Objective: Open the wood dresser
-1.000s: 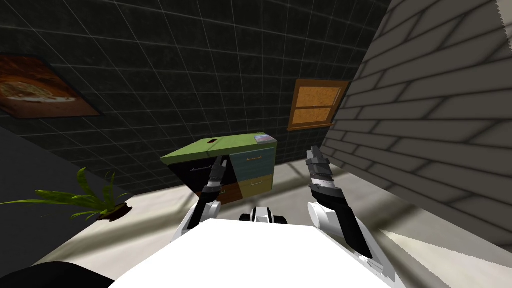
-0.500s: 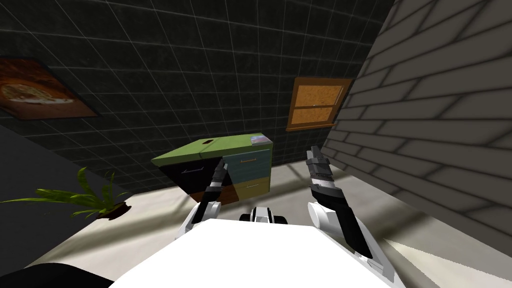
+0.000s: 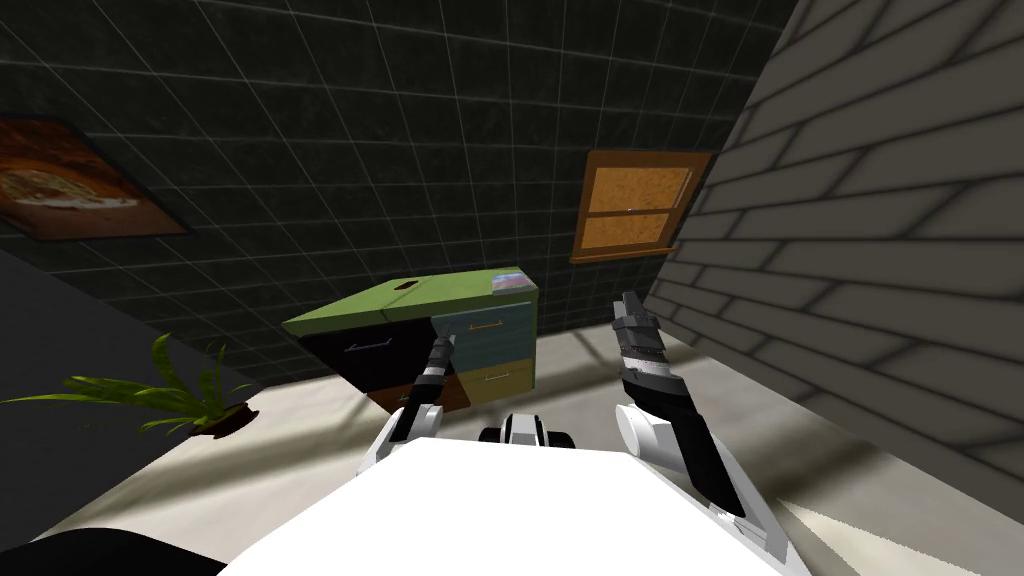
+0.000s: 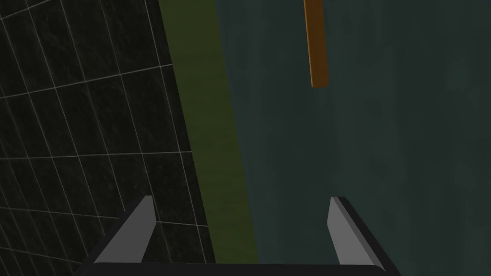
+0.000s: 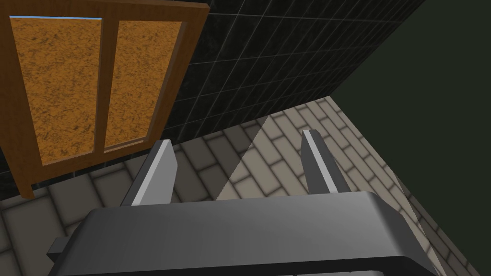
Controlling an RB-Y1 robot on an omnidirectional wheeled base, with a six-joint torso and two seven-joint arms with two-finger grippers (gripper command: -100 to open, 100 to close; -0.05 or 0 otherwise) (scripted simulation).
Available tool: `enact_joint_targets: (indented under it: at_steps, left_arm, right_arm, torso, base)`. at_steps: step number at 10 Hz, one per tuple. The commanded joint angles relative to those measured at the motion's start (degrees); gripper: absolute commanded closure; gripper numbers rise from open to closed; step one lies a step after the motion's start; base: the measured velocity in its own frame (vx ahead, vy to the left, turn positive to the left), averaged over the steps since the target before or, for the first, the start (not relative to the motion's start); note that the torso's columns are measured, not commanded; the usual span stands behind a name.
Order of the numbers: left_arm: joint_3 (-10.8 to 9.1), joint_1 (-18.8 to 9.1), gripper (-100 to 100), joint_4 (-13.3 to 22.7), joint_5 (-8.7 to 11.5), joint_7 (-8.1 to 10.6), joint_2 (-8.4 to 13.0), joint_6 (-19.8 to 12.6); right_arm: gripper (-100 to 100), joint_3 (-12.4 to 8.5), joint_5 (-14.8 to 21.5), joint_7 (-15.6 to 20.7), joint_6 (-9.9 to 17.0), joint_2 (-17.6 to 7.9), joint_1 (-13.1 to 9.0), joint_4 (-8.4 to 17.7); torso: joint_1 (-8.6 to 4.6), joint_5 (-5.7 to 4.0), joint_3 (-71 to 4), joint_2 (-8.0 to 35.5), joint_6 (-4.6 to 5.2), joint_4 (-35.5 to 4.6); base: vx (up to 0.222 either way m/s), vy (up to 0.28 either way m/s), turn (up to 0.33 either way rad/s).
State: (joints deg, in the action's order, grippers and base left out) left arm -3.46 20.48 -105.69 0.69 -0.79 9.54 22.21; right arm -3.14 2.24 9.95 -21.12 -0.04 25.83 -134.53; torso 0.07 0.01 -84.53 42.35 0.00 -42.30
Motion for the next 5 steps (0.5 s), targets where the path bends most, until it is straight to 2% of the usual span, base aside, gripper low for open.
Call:
enact_joint_targets:
  at_steps: [1,3,5]
  left_arm:
    - [-0.66,-0.68,-100,3.56,0.37,-0.11,-2.31,-1.24]
    - [-0.91,-1.02,-100,5.03,0.51,-0.2,-5.06,-1.81]
    - [-1.09,-1.25,-100,6.01,0.6,-0.26,-8.76,-2.19]
  right_arm:
    - [0,0.0,0.0,0.0,0.0,0.0,0.0,0.0]
    - [0,0.0,0.0,0.0,0.0,0.0,0.0,0.0]
    - [0,0.0,0.0,0.0,0.0,0.0,-0.01,0.0]
  torso:
    - [0.03,0.02,0.03,0.03,0.0,-0.01]
    - [-0.11,-0.04,-0.03,-0.05,0.0,0.01]
    - [0.09,0.03,-0.01,-0.02,0.0,0.0]
  base:
    - [0.062,-0.15,0.04]
    - [0.051,-0.116,0.028]
    - [0.028,-0.061,0.013]
